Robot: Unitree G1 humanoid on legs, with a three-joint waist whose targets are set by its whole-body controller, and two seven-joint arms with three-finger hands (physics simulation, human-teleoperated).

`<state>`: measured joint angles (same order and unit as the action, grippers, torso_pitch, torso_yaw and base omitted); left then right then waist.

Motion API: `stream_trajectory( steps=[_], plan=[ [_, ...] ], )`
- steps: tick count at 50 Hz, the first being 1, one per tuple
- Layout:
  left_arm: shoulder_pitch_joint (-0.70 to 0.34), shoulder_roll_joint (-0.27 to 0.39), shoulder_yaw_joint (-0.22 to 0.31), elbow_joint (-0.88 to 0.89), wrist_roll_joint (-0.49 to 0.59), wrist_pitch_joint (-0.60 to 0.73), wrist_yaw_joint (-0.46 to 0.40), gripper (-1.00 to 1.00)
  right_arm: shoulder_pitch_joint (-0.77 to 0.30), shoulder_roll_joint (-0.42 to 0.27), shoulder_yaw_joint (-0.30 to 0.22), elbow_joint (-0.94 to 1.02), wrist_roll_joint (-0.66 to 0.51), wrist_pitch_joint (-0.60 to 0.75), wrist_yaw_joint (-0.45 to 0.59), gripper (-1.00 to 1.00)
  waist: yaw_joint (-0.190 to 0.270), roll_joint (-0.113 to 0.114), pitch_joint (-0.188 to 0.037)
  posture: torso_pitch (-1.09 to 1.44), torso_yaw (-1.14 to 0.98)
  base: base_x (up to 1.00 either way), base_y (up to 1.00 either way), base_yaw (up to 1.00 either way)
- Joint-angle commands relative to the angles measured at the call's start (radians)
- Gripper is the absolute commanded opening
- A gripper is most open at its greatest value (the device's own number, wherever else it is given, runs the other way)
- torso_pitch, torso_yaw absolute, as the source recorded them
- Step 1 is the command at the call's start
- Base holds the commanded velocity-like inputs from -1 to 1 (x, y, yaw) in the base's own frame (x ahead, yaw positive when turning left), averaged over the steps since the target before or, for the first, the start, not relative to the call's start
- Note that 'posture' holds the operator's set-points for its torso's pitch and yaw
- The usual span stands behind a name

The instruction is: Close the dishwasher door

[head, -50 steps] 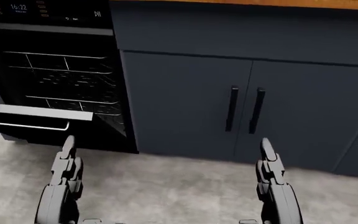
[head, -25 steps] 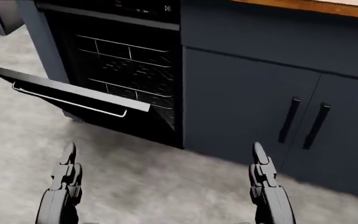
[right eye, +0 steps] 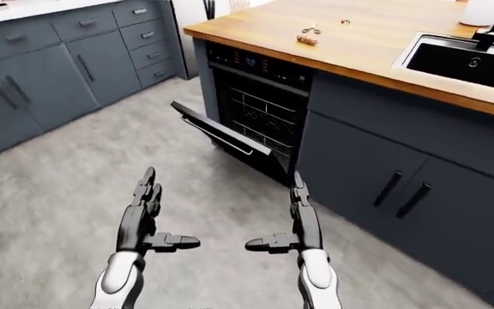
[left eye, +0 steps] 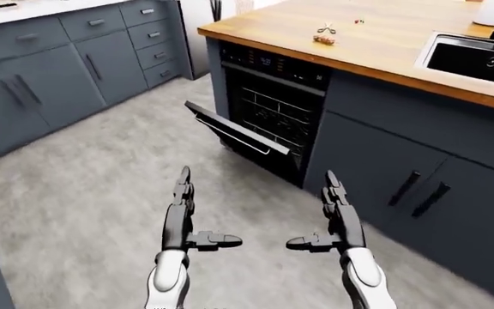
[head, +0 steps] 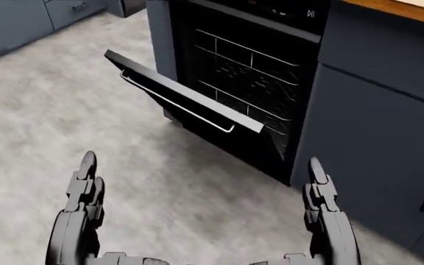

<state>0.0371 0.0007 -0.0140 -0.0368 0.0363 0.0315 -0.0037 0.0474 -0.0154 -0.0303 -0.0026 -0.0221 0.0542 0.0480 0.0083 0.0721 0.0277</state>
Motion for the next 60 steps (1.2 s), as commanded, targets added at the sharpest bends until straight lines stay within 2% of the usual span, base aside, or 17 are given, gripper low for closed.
stream_trajectory(
  steps=[1, 10, 14, 15, 19, 24, 27, 29, 30, 40, 43, 44, 48, 53, 58, 59, 60],
  plan=[
    [-0.011, 0.001, 0.008, -0.04, -0.003, -0.012, 0.005, 1.0, -0.013, -0.002, 0.005, -0.029, 0.001, -0.023, 0.004, 1.0, 0.009, 0.003, -0.018, 0.0, 0.0, 0.0, 0.0, 0.66],
    [0.004, 0.001, 0.008, -0.058, -0.006, -0.013, 0.0, 1.0, 0.017, 0.001, 0.01, -0.069, -0.004, -0.019, 0.003, 1.0, 0.017, -0.079, 0.004, 0.0, 0.0, 0.0, 0.0, 0.66],
    [0.008, 0.002, 0.012, -0.051, -0.011, -0.025, -0.005, 1.0, 0.03, 0.004, 0.013, -0.075, -0.008, -0.026, -0.001, 1.0, 0.006, -0.173, -0.012, 0.0, 0.0, 0.0, 0.0, 0.66],
    [0.009, 0.002, 0.012, -0.045, -0.01, -0.031, -0.005, 1.0, 0.029, 0.004, 0.013, -0.073, -0.009, -0.028, -0.002, 1.0, -0.001, -0.142, -0.011, 0.0, 0.0, 0.0, 0.0, 0.65],
    [0.007, 0.004, 0.018, -0.036, -0.015, -0.036, -0.008, 1.0, 0.032, 0.008, 0.022, -0.064, -0.013, -0.037, -0.006, 1.0, 0.003, -0.133, -0.01, 0.0, 0.0, 0.0, 0.0, 0.66],
    [0.017, 0.001, 0.01, -0.049, -0.007, -0.034, -0.005, 1.0, 0.043, 0.005, 0.017, -0.066, -0.006, -0.047, -0.003, 1.0, -0.004, -0.077, 0.005, 0.0, 0.0, 0.0, 0.0, 0.66],
    [0.021, -0.002, 0.0, -0.048, 0.0, -0.038, -0.002, 1.0, 0.046, 0.004, 0.013, -0.06, -0.003, -0.056, 0.0, 1.0, -0.006, -0.025, 0.003, 0.0, 0.0, 0.0, 0.0, 0.66],
    [0.02, -0.001, 0.003, -0.044, -0.002, -0.041, -0.003, 1.0, 0.045, 0.004, 0.013, -0.052, -0.004, -0.062, -0.001, 1.0, 0.003, 0.044, -0.021, 0.0, 0.0, 0.0, 0.0, 0.66],
    [0.021, 0.0, 0.003, -0.045, -0.002, -0.041, -0.003, 1.0, 0.043, 0.005, 0.014, -0.048, -0.005, -0.063, -0.001, 1.0, 0.014, -0.002, -0.003, 0.0, 0.0, 0.0, 0.0, 0.66],
    [0.019, -0.003, -0.005, -0.028, 0.006, -0.053, 0.001, 1.0, 0.045, 0.002, 0.008, -0.041, 0.0, -0.069, 0.004, 1.0, 0.015, -0.094, 0.006, 0.0, 0.0, 0.0, 0.0, 0.65],
    [0.019, -0.002, -0.003, -0.03, 0.004, -0.052, 0.0, 1.0, 0.045, 0.003, 0.01, -0.041, -0.001, -0.069, 0.004, 1.0, 0.006, -0.174, -0.011, 0.0, 0.0, 0.0, 0.0, 0.61],
    [0.019, -0.002, -0.002, -0.028, 0.004, -0.052, 0.0, 1.0, 0.045, 0.003, 0.01, -0.039, -0.001, -0.07, 0.004, 1.0, -0.001, -0.141, -0.011, 0.0, 0.0, 0.0, 0.0, 0.6],
    [0.014, 0.0, 0.001, -0.014, 0.003, -0.059, -0.001, 1.0, 0.046, 0.004, 0.011, -0.041, -0.002, -0.067, 0.005, 1.0, 0.001, -0.134, -0.008, 0.0, 0.0, 0.0, 0.0, 0.61],
    [0.018, -0.001, -0.001, -0.025, 0.005, -0.054, -0.002, 1.0, 0.048, 0.003, 0.01, -0.036, -0.001, -0.074, 0.004, 1.0, -0.004, -0.079, 0.004, 0.0, 0.0, 0.0, 0.0, 0.6],
    [0.024, -0.001, -0.003, -0.04, 0.006, -0.047, -0.002, 1.0, 0.05, 0.004, 0.011, -0.036, -0.003, -0.075, 0.003, 1.0, -0.001, 0.037, -0.019, 0.0, 0.0, 0.0, 0.0, 0.6],
    [0.025, -0.002, -0.003, -0.041, 0.006, -0.046, -0.002, 1.0, 0.05, 0.004, 0.011, -0.036, -0.003, -0.075, 0.003, 1.0, 0.01, -0.003, -0.006, 0.0, 0.0, 0.0, 0.0, 0.6],
    [0.027, -0.002, -0.004, -0.044, 0.006, -0.045, -0.002, 1.0, 0.05, 0.005, 0.012, -0.033, -0.004, -0.077, 0.002, 1.0, 0.009, 0.002, -0.01, 0.0, 0.0, 0.0, 0.0, 0.59]
  ],
)
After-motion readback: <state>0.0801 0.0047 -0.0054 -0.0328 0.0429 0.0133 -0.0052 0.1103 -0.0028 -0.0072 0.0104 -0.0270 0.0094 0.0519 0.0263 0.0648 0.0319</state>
